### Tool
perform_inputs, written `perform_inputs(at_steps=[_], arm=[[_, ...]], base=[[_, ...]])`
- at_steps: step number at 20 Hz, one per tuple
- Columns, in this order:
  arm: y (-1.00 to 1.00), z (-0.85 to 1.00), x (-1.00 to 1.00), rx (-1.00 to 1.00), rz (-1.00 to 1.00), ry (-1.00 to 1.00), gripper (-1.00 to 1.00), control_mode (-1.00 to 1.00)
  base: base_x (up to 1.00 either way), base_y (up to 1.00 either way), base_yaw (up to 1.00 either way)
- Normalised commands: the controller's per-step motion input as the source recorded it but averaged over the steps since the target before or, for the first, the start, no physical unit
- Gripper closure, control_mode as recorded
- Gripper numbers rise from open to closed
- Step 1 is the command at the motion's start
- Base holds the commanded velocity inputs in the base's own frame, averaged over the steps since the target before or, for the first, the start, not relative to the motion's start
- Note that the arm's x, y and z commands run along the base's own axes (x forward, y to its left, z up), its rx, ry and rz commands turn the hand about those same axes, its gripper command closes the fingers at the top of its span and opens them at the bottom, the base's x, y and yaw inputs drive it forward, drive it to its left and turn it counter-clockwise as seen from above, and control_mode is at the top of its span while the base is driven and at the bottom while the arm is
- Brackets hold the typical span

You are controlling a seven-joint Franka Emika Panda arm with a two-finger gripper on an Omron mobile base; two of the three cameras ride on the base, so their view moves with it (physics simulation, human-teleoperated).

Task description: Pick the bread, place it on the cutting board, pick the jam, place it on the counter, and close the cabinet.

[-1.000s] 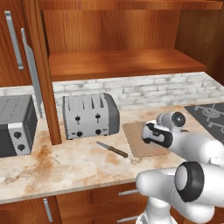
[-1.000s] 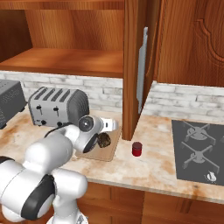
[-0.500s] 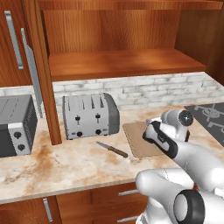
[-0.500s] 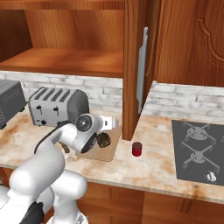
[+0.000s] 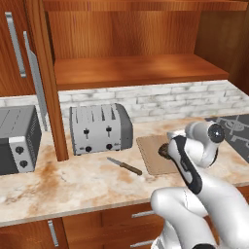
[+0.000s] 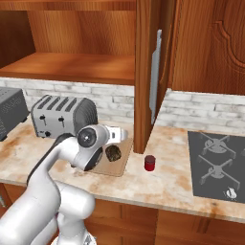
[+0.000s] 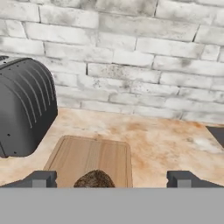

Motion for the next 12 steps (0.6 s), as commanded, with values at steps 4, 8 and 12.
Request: perform_inputs(at_steps=[4,8,12], arm=[[0.00,0.22,-0.41,0.00,0.00,-0.05,-1.00,-1.00],[0.00,0.23,-0.41,0.00,0.00,-0.05,-1.00,-1.00],[0.00,0.26,-0.38,0.00,0.00,-0.05,-1.00,-1.00]], base=[[0.00,0.00,0.00],[0.00,0.00,0.00],[0.00,0.00,0.00]])
